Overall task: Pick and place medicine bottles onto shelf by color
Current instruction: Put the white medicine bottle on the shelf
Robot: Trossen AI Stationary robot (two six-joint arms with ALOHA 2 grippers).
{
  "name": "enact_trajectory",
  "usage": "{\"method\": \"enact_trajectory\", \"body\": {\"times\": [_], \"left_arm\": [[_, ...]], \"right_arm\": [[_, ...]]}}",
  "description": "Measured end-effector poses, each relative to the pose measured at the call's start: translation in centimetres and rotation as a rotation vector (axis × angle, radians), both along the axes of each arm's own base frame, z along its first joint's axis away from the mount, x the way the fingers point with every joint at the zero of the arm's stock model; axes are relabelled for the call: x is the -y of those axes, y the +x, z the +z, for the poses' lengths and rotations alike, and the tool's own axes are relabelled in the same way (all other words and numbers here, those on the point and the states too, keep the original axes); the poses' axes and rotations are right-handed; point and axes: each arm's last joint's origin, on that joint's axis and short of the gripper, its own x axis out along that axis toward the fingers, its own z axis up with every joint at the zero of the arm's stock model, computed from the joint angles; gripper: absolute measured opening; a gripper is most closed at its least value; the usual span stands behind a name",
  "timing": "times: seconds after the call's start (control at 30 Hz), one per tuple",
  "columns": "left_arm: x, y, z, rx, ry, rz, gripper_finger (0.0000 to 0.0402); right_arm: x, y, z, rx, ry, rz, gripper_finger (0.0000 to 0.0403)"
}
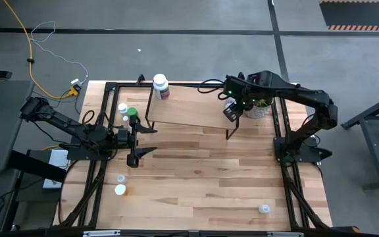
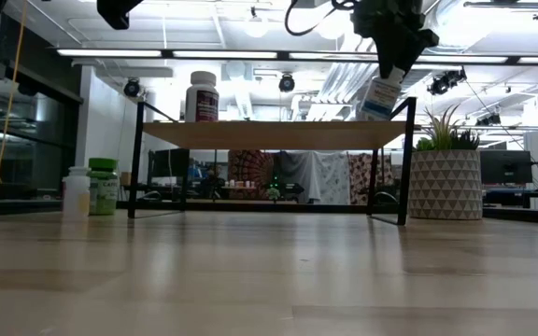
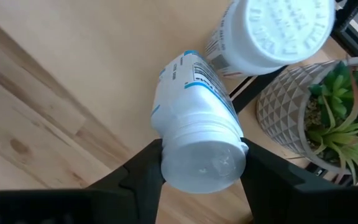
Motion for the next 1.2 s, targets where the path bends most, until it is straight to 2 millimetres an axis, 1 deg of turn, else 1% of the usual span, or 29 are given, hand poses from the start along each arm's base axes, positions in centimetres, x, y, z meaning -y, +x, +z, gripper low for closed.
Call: {"method": "enact_trajectory", "body": {"times": [0.23,0.77,0.9,1.1,1.2], "left_arm": [[0.0,0.0,-0.1,-0.013,0.003,0.0,0.0286],[0.0,0.0,-0.1,-0.014,0.0,-0.001,0.0286],[0.0,0.0,-0.1,-0.014,0.0,0.0,0.0286],[0.0,0.0,-0.2,-0.018,0.002,-0.001,0.0286],[0.0,0.0,-0.2,-0.018,0.001,-0.001,0.0286]], "right_arm": [[0.2,0.2,0.1,0.021,-0.009,0.0,0.0191],[0.3,0.2,0.1,0.029,-0.023,-0.02,0.0194],[0.4,0.4,-0.3,0.004,-0.015,-0.021,0.0194],[0.7,1.4,-1.4,-0.043,0.007,-0.01,0.0194],[0.7,1.7,-1.7,-0.056,0.005,-0.001,0.0194]]}}
